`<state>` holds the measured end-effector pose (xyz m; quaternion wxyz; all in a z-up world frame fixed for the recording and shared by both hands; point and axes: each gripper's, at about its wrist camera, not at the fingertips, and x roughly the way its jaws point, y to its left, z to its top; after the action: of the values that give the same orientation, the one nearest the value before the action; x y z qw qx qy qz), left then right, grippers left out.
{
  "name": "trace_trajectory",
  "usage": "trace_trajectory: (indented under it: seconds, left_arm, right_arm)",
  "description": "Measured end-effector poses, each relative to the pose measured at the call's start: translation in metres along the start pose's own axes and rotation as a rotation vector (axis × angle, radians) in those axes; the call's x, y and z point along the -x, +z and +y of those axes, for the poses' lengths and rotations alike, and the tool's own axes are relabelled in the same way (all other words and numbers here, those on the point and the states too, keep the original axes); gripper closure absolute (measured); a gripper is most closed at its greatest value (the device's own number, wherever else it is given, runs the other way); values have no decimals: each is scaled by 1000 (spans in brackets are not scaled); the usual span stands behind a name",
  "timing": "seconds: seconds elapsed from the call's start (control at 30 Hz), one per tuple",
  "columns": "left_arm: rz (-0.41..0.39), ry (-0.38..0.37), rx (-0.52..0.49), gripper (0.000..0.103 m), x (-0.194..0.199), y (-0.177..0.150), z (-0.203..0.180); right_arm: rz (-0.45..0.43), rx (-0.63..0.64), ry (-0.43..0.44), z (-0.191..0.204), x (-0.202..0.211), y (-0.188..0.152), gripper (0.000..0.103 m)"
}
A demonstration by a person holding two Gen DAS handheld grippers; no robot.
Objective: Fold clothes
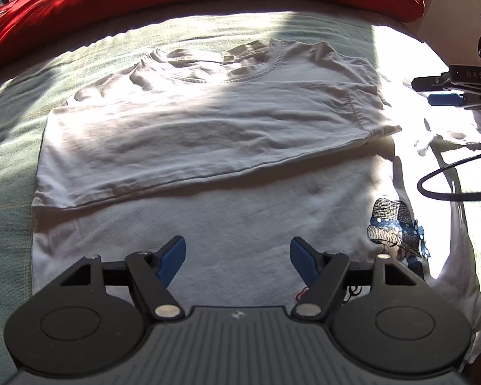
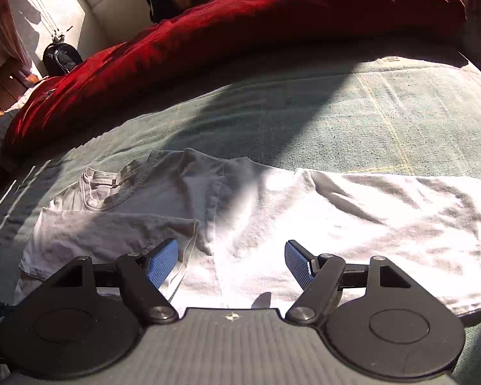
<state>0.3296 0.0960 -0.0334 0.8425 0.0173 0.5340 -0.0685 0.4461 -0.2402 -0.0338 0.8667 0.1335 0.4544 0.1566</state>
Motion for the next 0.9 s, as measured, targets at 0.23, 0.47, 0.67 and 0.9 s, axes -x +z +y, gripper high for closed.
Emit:
trace_trajectory:
  seconds: [0.23,0.47,0.67,0.9]
  left_arm:
    - [21,-8,-59,31,-13,12,-37]
    - [18,-32,-43,31,-24,29,-57]
    - [5,-38,-61,31,-33,42,-77]
    - [24,-21,-92,31,-41,48,-94]
  right_arm:
    - [20,-114,-39,-62,9,-17,26]
    - [-21,-233,-98,-117,53,-28,26]
    - [-85,-255,-76,-145,59,-12,26]
    - [-75,-331,-58,-175,61,-23,26]
